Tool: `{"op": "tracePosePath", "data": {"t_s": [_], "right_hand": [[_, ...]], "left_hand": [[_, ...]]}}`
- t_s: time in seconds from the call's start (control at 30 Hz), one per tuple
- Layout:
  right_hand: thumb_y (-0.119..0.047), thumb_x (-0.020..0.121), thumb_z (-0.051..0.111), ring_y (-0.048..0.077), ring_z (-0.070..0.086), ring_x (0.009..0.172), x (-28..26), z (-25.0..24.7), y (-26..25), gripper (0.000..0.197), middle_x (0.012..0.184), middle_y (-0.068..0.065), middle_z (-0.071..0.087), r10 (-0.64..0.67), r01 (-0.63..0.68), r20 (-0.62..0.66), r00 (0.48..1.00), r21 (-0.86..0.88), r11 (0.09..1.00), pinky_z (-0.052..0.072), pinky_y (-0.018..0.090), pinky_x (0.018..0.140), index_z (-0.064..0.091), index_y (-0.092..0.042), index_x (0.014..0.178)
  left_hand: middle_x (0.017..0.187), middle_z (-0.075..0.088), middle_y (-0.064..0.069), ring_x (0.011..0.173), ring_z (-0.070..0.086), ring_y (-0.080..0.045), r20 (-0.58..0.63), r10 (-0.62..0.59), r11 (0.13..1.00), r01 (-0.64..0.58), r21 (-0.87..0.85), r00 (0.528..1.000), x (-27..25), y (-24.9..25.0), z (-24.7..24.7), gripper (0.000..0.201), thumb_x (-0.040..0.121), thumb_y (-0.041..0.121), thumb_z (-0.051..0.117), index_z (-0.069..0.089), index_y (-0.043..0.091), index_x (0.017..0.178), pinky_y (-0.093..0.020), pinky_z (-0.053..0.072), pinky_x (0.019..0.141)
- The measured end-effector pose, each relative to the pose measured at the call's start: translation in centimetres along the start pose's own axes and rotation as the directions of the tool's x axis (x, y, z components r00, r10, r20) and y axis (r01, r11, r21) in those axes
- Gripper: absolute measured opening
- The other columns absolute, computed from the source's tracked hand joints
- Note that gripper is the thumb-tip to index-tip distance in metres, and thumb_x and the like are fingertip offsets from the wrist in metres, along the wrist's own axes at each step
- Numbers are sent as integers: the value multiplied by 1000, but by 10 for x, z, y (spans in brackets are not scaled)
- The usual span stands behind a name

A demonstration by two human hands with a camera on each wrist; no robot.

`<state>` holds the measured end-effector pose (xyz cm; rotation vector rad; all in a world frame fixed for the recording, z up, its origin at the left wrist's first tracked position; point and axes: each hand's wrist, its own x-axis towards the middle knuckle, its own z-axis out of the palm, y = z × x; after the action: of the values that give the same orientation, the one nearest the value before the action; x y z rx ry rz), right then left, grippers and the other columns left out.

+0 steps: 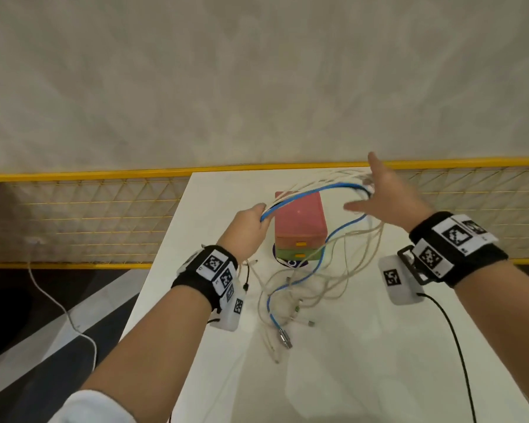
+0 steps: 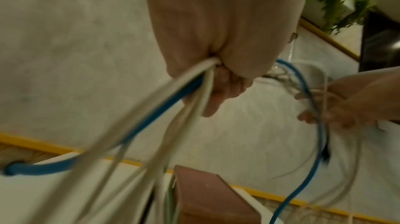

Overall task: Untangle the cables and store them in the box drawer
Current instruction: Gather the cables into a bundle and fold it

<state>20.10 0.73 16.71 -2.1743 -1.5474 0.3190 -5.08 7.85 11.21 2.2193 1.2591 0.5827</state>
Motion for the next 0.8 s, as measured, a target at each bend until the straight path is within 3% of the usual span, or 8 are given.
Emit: {"op": "tracePosePath", "data": {"t_s": [0.07,0.13,0.23,0.3,0.37,0.53,0.7,0.8], "right_hand": [[-45,63,83,33,27,139,-11,5,-9,125,147,15,28,-65,59,-22,998,-219,974,26,57,110,-4,-21,150],[-40,66,80,31,6,146,-19,18,-26,123,153,15,19,-267,250,0,964,-349,903,11,62,115,-7,-21,150],[-21,74,71,29,34,137,-22,44,-48,90,134,10,49,-465,459,66,883,-331,824,14,56,115,19,-22,148],[-11,79,61,33,62,101,-22,46,-54,50,101,11,67,-456,451,40,889,-235,861,45,44,92,47,-17,127],[-11,82,55,36,63,79,-25,41,-57,27,84,14,68,-439,434,23,898,-213,875,47,39,66,56,-12,109],[-8,82,58,24,55,63,-33,23,-52,23,73,7,65,-399,399,-67,914,-23,917,43,31,61,64,-14,104],[-1,79,59,4,49,46,-29,0,-19,26,72,2,66,-228,260,-161,960,214,942,34,10,46,72,-21,90],[-2,81,58,-1,51,49,-33,3,-2,23,68,-5,62,-187,212,-131,974,211,954,33,9,46,71,-19,88]], "left_hand": [[82,57,-14,68,49,-26,13,3,995,-5,100,1000,7,13,1,23,102,18,43,56,0,105,-29,33,59],[95,64,-19,77,56,-31,63,20,986,-30,162,998,13,32,3,22,101,15,43,57,1,111,-31,38,63],[104,64,-19,89,62,-34,123,99,979,-119,165,987,12,62,7,26,100,14,45,55,2,120,-32,41,69],[99,61,-14,82,58,-27,141,143,975,-164,148,980,7,70,6,26,99,17,47,54,3,121,-30,39,68],[96,64,-12,79,58,-25,138,198,972,-212,98,970,2,69,3,23,99,21,49,56,7,117,-33,43,66],[86,68,-5,76,63,-26,66,249,968,-247,-47,966,0,39,8,28,96,40,50,57,19,113,-41,51,67],[77,56,1,67,53,-23,87,184,982,-187,25,979,-4,-6,18,10,96,12,52,54,12,105,-30,40,59],[82,58,-4,73,54,-28,143,131,985,-145,96,981,-4,-6,22,12,96,9,46,52,12,106,-33,39,61]]}}
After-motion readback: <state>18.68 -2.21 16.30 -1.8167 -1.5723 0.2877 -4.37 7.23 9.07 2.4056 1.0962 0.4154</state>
